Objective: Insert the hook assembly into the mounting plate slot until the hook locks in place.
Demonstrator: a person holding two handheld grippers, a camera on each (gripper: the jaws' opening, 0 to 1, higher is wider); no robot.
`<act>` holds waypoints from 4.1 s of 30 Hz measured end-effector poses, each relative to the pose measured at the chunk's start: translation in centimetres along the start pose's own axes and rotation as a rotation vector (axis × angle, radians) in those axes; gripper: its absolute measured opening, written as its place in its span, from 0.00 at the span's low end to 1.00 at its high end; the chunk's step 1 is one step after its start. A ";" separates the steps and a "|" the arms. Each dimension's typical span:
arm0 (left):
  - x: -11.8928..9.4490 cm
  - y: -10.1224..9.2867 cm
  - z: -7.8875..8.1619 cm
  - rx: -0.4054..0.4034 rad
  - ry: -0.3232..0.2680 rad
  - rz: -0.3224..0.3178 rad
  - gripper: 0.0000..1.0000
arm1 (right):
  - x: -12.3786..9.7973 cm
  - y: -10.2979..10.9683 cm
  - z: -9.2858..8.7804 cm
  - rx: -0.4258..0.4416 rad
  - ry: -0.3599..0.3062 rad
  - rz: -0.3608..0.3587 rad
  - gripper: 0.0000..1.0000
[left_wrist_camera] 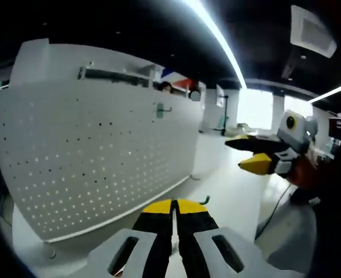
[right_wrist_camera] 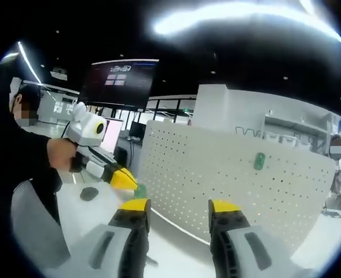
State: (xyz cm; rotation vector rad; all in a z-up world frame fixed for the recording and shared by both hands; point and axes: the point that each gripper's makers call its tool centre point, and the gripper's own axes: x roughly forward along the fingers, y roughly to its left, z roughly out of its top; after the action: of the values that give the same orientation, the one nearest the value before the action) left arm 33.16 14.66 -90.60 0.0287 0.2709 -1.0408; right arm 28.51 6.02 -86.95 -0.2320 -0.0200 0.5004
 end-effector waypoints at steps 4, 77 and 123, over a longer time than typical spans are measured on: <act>0.3 -0.4 0.3 -0.016 0.010 0.006 0.01 | 0.3 1.0 -0.3 -0.007 0.007 0.027 0.35; 1.3 -4.9 1.3 -0.034 0.045 -0.050 0.01 | 3.3 4.3 -2.1 -0.126 0.065 0.097 0.02; 1.6 -5.0 1.1 0.178 -0.017 -0.059 0.12 | 2.8 2.4 -1.8 0.011 0.061 0.071 0.01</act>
State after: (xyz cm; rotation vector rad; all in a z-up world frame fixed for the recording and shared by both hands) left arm 29.87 10.58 -89.40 0.1735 0.1639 -1.1210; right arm 30.02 9.02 -89.33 -0.2378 0.0509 0.5636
